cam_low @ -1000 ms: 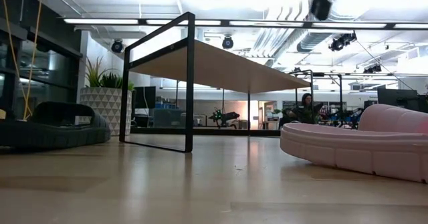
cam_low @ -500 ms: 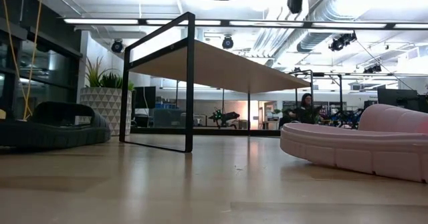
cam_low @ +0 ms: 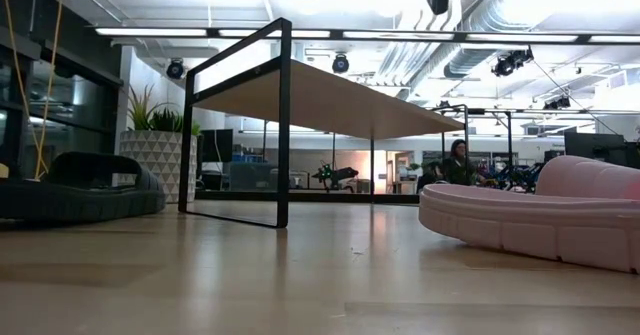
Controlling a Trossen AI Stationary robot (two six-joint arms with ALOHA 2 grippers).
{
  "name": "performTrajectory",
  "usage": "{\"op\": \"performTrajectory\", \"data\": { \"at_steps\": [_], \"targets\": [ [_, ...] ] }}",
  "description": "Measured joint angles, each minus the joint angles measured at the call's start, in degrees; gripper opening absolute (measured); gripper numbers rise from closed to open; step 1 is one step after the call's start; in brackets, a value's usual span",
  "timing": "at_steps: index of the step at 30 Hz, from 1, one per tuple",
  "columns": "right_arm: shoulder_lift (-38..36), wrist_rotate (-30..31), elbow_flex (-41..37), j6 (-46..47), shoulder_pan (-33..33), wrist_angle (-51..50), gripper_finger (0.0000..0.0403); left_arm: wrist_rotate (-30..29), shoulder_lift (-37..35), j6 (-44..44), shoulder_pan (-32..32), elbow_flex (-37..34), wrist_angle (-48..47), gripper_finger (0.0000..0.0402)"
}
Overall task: Pick and place slides into the shelf
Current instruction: Put the bottom black slide on the shelf
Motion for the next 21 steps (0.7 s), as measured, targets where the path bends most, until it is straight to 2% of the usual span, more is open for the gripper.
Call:
{"op": "performTrajectory", "data": {
  "at_steps": [8, 14, 21],
  "targets": [
    [-0.01, -0.04, 0.0, 1.17, 0.0, 0.0, 0.0153, 0.58, 0.0, 0.0, 0.0, 0.0, 0.58, 0.0],
    [-0.01, 0.01, -0.02, 1.22, -0.02, 0.02, 0.0099, 0.52, 0.0, 0.01, 0.0, 0.0, 0.59, 0.001],
    [0.01, 0.44, -0.11, 1.17, -0.04, -0.28, 0.0025, 0.54, 0.0, 1.51, 0.0, 0.0, 0.85, 0.0048]
  ]
}}
